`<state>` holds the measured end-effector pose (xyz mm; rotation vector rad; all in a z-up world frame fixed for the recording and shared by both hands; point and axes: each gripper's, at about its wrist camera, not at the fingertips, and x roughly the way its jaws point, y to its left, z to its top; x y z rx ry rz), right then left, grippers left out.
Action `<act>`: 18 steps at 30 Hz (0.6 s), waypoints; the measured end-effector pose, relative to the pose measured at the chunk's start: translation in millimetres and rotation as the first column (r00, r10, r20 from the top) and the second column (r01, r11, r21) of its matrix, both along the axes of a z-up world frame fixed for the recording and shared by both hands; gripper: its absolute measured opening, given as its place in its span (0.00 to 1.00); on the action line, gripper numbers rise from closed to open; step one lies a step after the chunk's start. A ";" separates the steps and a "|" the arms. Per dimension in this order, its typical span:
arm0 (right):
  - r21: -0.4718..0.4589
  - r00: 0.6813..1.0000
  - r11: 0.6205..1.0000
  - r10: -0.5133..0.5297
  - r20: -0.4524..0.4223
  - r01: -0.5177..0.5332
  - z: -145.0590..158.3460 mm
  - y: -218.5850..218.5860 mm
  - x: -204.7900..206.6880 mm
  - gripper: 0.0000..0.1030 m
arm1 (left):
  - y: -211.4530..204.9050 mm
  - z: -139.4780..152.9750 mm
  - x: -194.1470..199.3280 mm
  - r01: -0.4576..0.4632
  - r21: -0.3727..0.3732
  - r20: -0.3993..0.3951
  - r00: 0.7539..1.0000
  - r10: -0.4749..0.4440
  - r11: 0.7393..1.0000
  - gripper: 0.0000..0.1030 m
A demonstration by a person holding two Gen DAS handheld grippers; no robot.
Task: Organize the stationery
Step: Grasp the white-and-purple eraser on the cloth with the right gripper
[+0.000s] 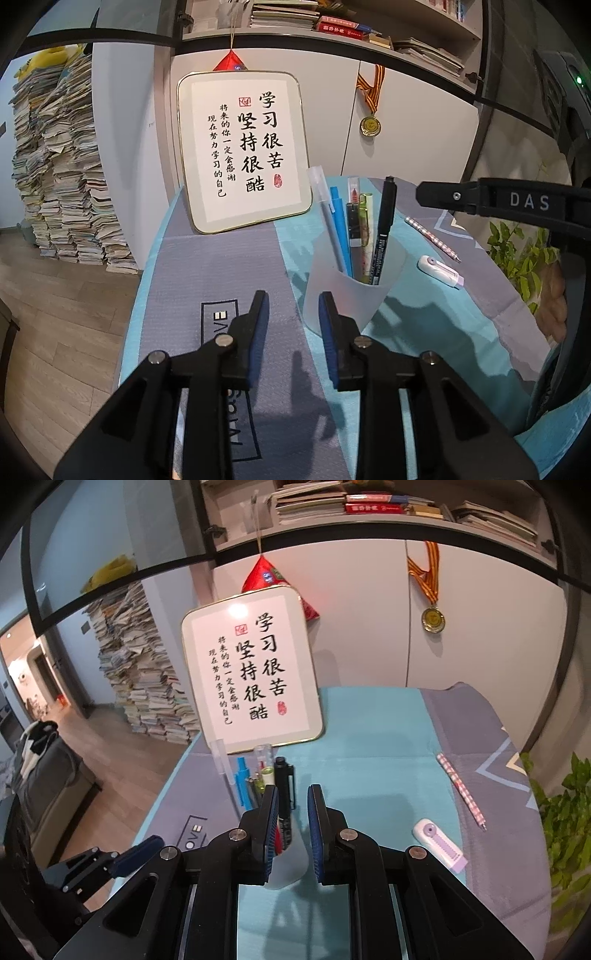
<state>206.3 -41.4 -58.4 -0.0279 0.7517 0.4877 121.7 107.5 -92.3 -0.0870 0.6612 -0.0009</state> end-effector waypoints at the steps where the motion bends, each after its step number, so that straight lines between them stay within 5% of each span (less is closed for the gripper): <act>1: -0.005 1.000 1.000 -0.006 0.004 0.006 0.3 -3.5 -0.5 0.15 | -0.8 0.9 -0.2 0.004 0.000 0.002 1.000 -0.004 1.000 0.25; 9: -0.059 0.989 0.989 -0.139 -0.046 0.136 -15.6 -62.9 12.7 0.15 | -12.7 5.1 -4.0 0.026 0.006 0.021 0.999 -0.027 1.000 0.25; 10: -0.074 0.987 0.987 -0.148 -0.062 0.143 -20.6 -69.3 16.1 0.19 | -14.4 6.0 -4.5 0.030 0.007 0.023 0.999 -0.030 1.000 0.25; 13: -0.142 0.987 0.982 -0.136 -0.084 0.124 -39.5 -78.6 25.3 0.55 | -21.2 8.5 -6.4 0.043 0.014 0.029 0.999 -0.044 0.999 0.25; 18: -0.205 0.995 0.978 -0.039 -0.094 0.019 -65.2 -85.9 43.3 0.56 | -30.7 10.7 -10.2 0.058 0.025 0.023 0.998 -0.059 0.998 0.25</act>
